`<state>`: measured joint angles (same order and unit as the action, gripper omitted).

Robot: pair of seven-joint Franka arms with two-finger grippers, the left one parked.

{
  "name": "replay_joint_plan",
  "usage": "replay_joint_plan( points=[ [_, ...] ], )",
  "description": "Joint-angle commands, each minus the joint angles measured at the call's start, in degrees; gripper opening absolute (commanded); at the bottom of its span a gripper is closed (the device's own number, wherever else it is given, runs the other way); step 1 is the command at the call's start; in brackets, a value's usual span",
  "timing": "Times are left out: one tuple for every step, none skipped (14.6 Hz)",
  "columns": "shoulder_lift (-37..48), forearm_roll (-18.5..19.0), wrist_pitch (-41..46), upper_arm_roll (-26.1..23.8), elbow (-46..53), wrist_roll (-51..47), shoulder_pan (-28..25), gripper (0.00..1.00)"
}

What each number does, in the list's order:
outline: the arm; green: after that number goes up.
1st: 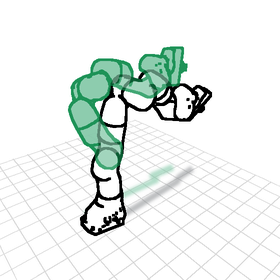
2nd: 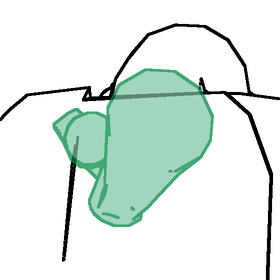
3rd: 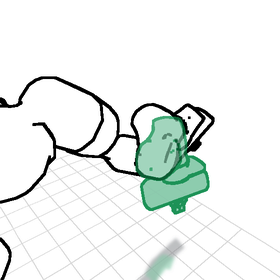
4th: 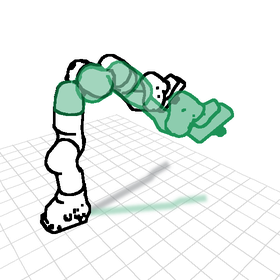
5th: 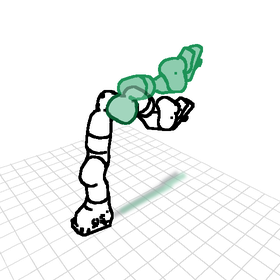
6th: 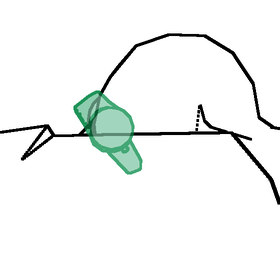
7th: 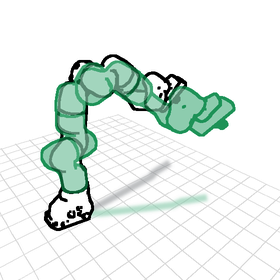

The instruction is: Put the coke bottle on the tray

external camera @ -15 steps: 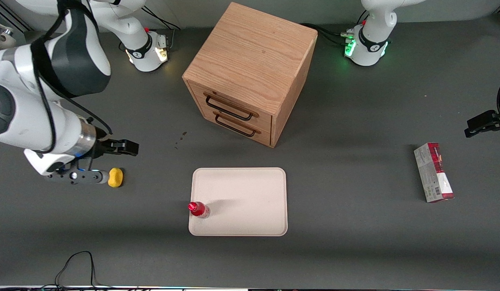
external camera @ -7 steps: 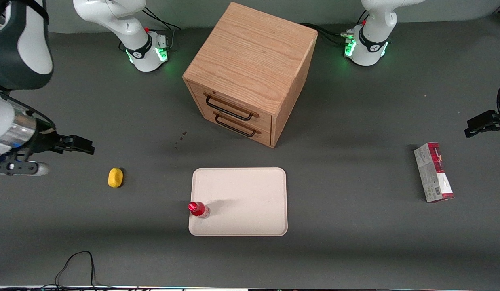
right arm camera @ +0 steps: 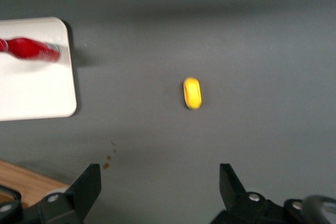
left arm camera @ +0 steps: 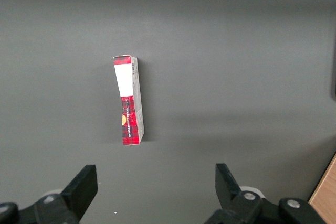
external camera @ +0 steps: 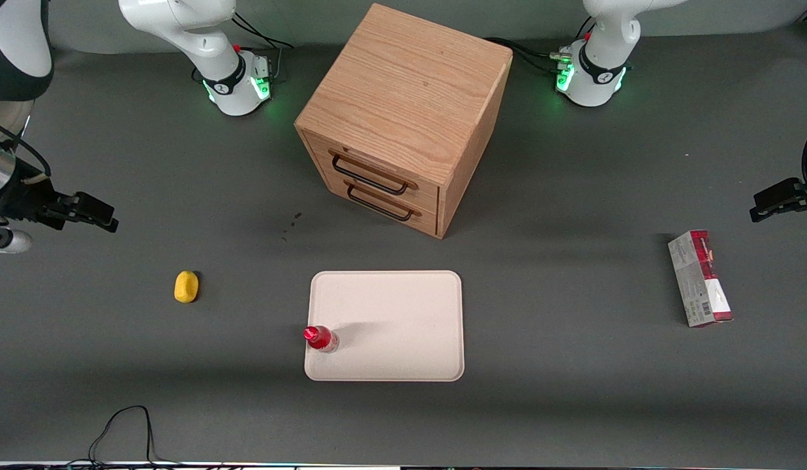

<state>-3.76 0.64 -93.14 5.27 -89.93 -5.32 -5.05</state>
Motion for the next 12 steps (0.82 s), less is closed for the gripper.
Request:
replay_joint_plan(
  points=[
    [1.6, 0.9, 1.6, -0.5, -1.7, 1.4, 1.2, 1.0],
    [1.7, 0.9, 1.9, 0.0, -1.0, 2.4, 1.1, 1.0],
    [1.7, 0.9, 3.4, 0.7, -0.5, 4.5, 1.1, 1.0],
    [1.7, 0.9, 3.8, 1.8, -0.2, 5.8, 1.1, 1.0],
    [1.7, 0.9, 3.9, 2.5, 0.1, 5.9, 1.0, 1.0],
    [1.7, 0.9, 4.0, 2.6, 0.1, 5.8, 0.9, 1.0],
    [1.9, 0.9, 4.5, 2.6, 0.2, 5.8, 0.9, 1.0],
    [1.9, 0.9, 4.7, 2.6, 0.4, 5.7, 0.8, 1.0],
    [1.9, 0.9, 4.8, 2.7, 0.4, 5.5, 0.7, 1.0],
    [1.9, 1.0, 4.8, 3.0, 0.3, 5.5, 0.6, 1.0],
    [1.9, 1.0, 5.2, 3.2, 0.3, 5.4, 0.6, 1.0],
    [1.9, 1.0, 5.2, 3.2, 0.3, 5.5, 0.6, 1.0]
  ],
)
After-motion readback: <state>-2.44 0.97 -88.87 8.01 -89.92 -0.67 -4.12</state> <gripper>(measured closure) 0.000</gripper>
